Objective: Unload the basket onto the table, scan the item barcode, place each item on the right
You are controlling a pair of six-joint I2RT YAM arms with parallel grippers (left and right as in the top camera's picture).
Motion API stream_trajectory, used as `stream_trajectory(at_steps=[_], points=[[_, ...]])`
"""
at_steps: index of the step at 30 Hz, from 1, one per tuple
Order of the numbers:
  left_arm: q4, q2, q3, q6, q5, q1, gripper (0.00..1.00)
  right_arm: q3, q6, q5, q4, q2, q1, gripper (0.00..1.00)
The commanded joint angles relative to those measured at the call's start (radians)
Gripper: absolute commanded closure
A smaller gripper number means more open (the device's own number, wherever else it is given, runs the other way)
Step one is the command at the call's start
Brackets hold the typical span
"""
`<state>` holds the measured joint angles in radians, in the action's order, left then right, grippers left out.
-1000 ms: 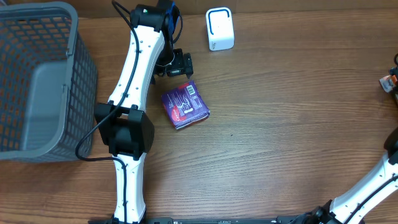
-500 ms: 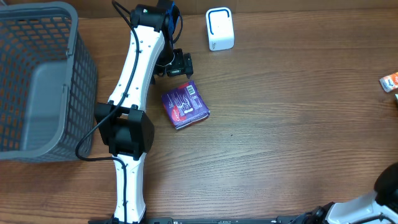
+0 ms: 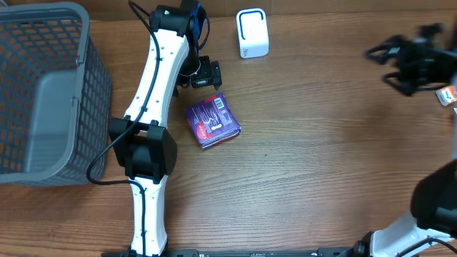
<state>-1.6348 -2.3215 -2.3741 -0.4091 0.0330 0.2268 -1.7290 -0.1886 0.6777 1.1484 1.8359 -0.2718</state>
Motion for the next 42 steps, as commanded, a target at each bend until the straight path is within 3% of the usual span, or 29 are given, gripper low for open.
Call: stream_trajectory(at_steps=[1, 6, 14, 22, 34, 42], points=[[-0.002, 0.000, -0.016, 0.002, 0.008, -0.003, 0.00, 0.047, 0.066, -0.005, -0.027, 0.002, 0.119, 0.00], [0.034, 0.000, -0.016, -0.025, 0.055, -0.003, 0.00, 0.110, 0.059, -0.041, -0.109, 0.007, 0.285, 0.00], [-0.055, -0.001, 0.003, 0.014, 0.169, 0.011, 0.00, 0.152, 0.059, -0.056, -0.185, 0.007, 0.464, 0.00], [-0.051, -0.001, 0.129, 0.126, 0.192, 0.085, 0.00, 0.152, 0.059, -0.056, -0.198, 0.007, 0.473, 0.00], [-0.021, 0.011, 0.133, 0.092, 0.210, 0.082, 0.00, 0.152, 0.059, -0.063, -0.183, 0.007, 0.473, 0.00], [-0.056, 0.217, 0.134, 0.040, 0.121, 0.027, 0.00, 0.152, 0.060, -0.154, -0.168, 0.007, 0.473, 0.00]])
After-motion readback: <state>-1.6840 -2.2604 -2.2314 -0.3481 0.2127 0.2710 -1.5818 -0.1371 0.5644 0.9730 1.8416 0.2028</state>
